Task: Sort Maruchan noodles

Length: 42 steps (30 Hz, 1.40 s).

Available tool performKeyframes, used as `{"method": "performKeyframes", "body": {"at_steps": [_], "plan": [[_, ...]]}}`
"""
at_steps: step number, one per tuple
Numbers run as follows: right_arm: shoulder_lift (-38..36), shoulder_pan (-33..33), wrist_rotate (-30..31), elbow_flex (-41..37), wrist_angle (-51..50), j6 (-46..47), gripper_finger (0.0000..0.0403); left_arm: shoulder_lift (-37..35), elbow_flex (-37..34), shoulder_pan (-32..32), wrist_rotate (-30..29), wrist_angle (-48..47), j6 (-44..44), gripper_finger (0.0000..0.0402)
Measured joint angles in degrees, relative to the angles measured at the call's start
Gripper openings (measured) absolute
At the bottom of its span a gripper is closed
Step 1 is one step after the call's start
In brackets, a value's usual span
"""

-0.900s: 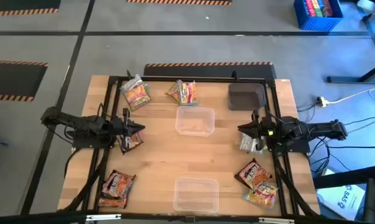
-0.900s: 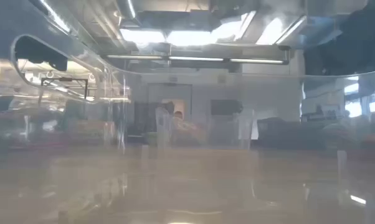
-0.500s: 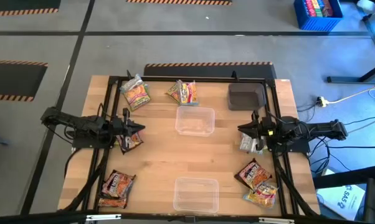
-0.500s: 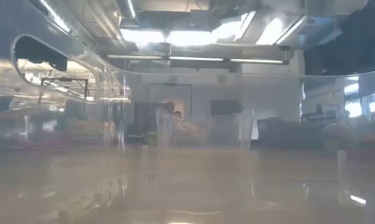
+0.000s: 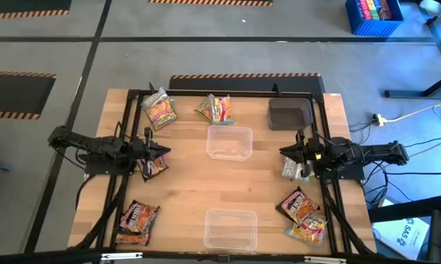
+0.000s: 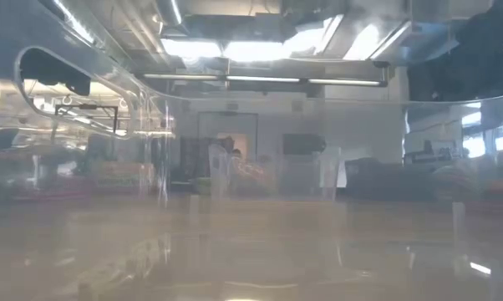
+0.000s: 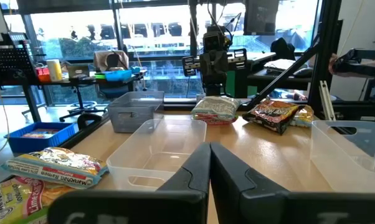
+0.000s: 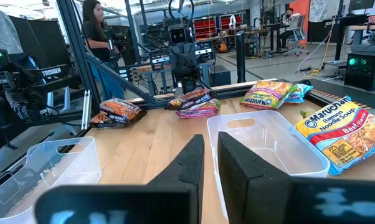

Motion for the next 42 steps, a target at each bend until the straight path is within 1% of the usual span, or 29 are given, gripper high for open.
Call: {"method": "performKeyframes", "body": {"at_steps": [24,28,32,35,38,42], "plan": [[0.0,-0.01,0.0,0.01,0.02,-0.02,0.003,0.02,-0.02,-0.01,-0.33,0.44,0.07,0.0004],[-0.01,0.02,0.0,-0.01,0.01,-0.02,0.003,0.02,-0.02,0.0,-1.42,3.56,1.15,0.0004],[0.0,0.02,0.0,0.0,0.02,0.0,0.003,0.02,-0.02,0.0,-1.25,9.15,1.58,0.0004],[0.0,0.02,0.18,-0.04,0.77,-0.02,0.003,0.01,-0.02,-0.01,-3.68,14.13,2.52,0.0004],[-0.01,0.02,3.06,-0.13,4.11,0.04,0.003,0.02,-0.02,0.0,-5.74,17.64,7.25,0.0004],[-0.02,0.02,7.63,-0.13,10.02,-0.39,0.003,0.02,-0.02,0.0,-5.91,21.74,7.53,0.0004]]}}
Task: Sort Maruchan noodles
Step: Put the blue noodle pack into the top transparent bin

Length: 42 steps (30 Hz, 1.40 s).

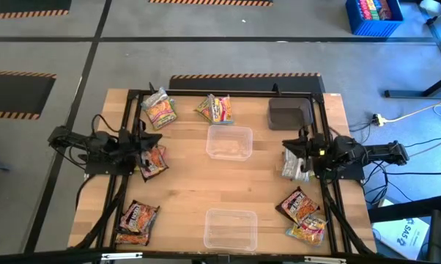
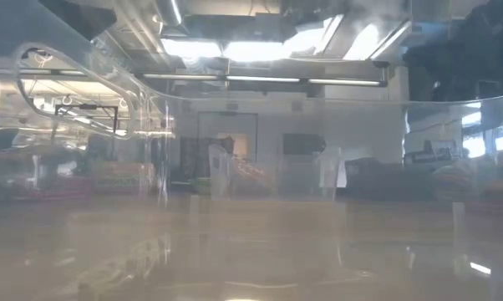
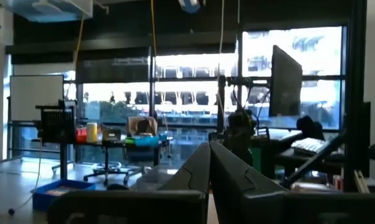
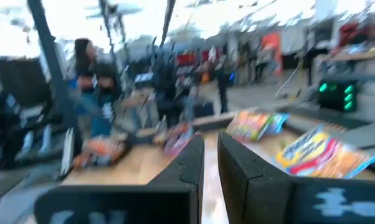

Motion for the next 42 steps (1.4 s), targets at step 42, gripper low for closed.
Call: {"method": "performKeyframes", "body": {"at_steps": [42], "plan": [[4.09,-0.02,9.98,0.15,-0.52,-12.88,0.003,65.1,27.25,26.56,4.06,19.01,-15.12,0.0004]]}}
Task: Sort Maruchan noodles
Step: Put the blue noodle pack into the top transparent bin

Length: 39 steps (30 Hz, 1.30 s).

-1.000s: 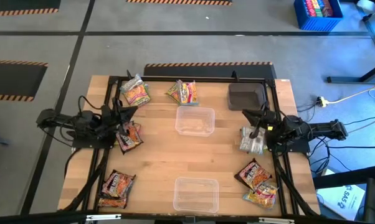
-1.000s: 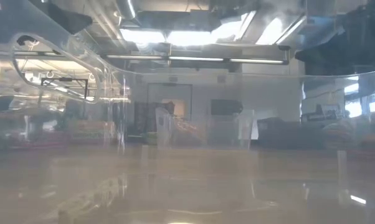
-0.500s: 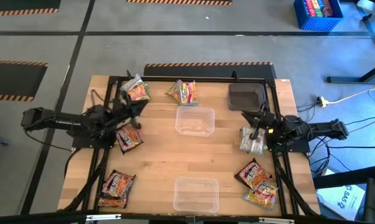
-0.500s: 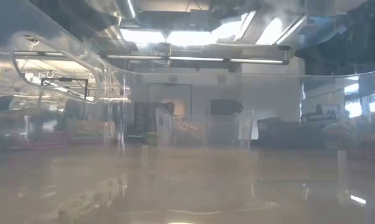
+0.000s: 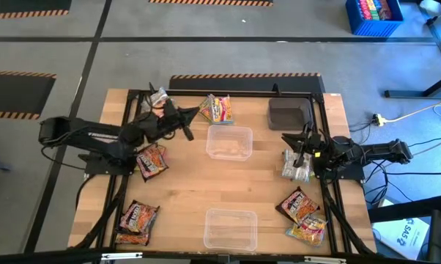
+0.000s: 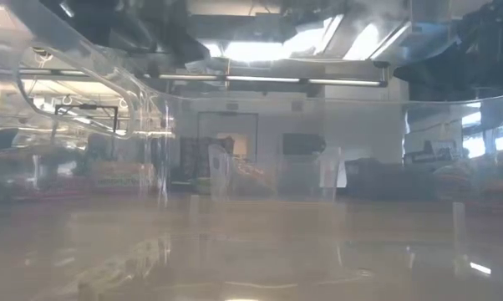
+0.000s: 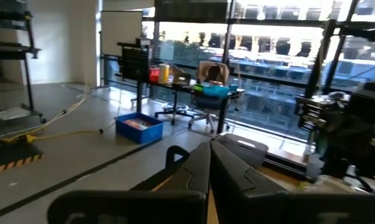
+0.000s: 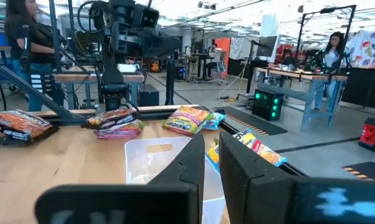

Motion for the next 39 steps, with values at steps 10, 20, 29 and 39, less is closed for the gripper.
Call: {"method": "performKeyframes", "body": {"at_steps": [10,20,29,39], "plan": [[-0.02,0.0,4.73,0.0,1.14,-0.57,0.0036,13.47,14.04,12.22,11.31,-14.53,-3.36,0.0094],[0.16,0.0,12.06,0.0,2.12,-5.03,0.0195,25.97,27.91,23.08,34.25,-33.07,-0.81,0.0174],[1.82,-5.16,11.07,-0.02,6.06,-6.8,0.0269,27.7,28.97,23.78,31.42,-33.15,1.24,0.0175],[1.97,-7.13,10.98,-0.07,1.37,3.82,0.027,27.58,28.97,24.47,26.24,-36.48,-5.25,0.0174]]}}
